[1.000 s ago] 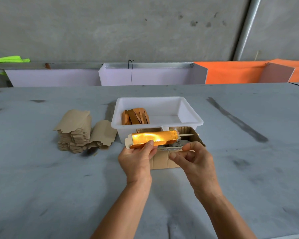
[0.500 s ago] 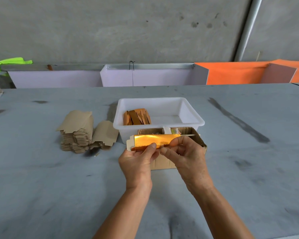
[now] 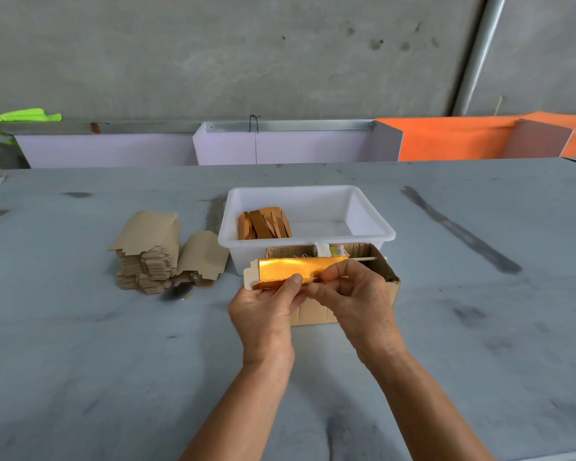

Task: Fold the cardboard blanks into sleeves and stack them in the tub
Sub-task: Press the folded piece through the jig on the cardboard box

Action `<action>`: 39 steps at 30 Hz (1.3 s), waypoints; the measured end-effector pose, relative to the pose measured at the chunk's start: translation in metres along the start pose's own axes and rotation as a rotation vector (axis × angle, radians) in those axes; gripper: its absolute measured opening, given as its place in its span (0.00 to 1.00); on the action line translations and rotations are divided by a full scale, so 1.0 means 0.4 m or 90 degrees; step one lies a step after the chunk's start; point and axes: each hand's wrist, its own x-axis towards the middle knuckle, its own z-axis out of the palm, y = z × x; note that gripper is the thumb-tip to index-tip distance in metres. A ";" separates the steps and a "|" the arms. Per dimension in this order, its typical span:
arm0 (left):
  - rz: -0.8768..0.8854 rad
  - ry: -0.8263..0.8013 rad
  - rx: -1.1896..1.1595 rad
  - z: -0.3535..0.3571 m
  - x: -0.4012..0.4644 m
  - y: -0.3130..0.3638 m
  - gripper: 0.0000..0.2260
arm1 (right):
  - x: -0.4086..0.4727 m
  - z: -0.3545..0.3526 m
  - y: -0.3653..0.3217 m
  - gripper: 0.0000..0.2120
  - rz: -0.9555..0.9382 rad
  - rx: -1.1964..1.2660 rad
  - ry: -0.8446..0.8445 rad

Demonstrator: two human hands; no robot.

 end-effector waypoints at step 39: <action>-0.003 0.008 0.017 0.007 -0.011 0.003 0.12 | -0.001 0.010 -0.009 0.11 0.036 -0.047 0.017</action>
